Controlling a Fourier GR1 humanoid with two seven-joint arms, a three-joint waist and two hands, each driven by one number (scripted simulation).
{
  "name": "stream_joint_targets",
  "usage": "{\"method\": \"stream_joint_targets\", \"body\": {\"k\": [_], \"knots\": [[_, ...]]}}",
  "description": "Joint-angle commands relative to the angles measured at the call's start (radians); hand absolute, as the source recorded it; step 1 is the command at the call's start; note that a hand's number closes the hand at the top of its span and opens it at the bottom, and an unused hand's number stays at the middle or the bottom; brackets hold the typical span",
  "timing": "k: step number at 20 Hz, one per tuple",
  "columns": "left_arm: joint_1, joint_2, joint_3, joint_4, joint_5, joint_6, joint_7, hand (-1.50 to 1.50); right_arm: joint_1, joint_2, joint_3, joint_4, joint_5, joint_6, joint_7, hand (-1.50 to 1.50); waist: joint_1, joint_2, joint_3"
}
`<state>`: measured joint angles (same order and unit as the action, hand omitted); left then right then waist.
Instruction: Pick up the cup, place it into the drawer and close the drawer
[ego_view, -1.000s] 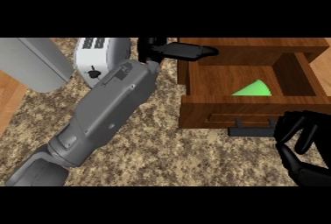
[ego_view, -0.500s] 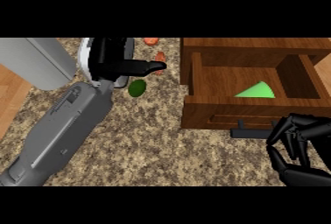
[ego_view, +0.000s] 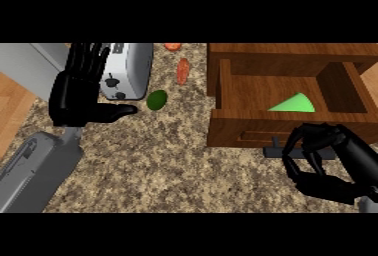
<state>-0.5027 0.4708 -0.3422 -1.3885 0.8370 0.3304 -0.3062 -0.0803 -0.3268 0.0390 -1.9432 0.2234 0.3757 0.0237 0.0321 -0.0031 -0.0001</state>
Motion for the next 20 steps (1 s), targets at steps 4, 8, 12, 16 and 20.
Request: {"method": "stream_joint_targets", "body": {"k": [4, 8, 12, 16, 20], "knots": [[0.17, 0.072, 0.06, -0.079, 0.027, -0.096, -0.016, -1.5, -0.002, -0.018, 0.193, 0.147, 0.377, -0.112, -0.138, 1.5, -0.002, 0.003, 0.0], [0.298, 0.094, 0.113, -0.113, 0.02, -0.174, -0.068, -1.5, -0.04, -0.001, 0.195, 0.313, 0.444, -0.182, -0.22, 1.5, -0.015, 0.004, 0.0], [0.356, 0.125, 0.168, -0.114, 0.02, -0.258, -0.063, -1.5, -0.17, 0.073, 0.216, 0.46, 0.51, -0.202, -0.15, -1.5, -0.013, 0.004, 0.0], [0.35, 0.126, 0.202, -0.114, 0.01, -0.278, -0.054, -1.5, -0.285, 0.083, 0.199, 0.723, 0.58, -0.26, -0.227, -1.5, -0.009, 0.007, 0.0], [0.42, 0.076, 0.236, -0.149, -0.028, -0.306, -0.041, -1.5, -0.288, 0.107, 0.179, 0.823, 0.611, -0.303, -0.295, -1.5, -0.023, 0.004, 0.0]]}}
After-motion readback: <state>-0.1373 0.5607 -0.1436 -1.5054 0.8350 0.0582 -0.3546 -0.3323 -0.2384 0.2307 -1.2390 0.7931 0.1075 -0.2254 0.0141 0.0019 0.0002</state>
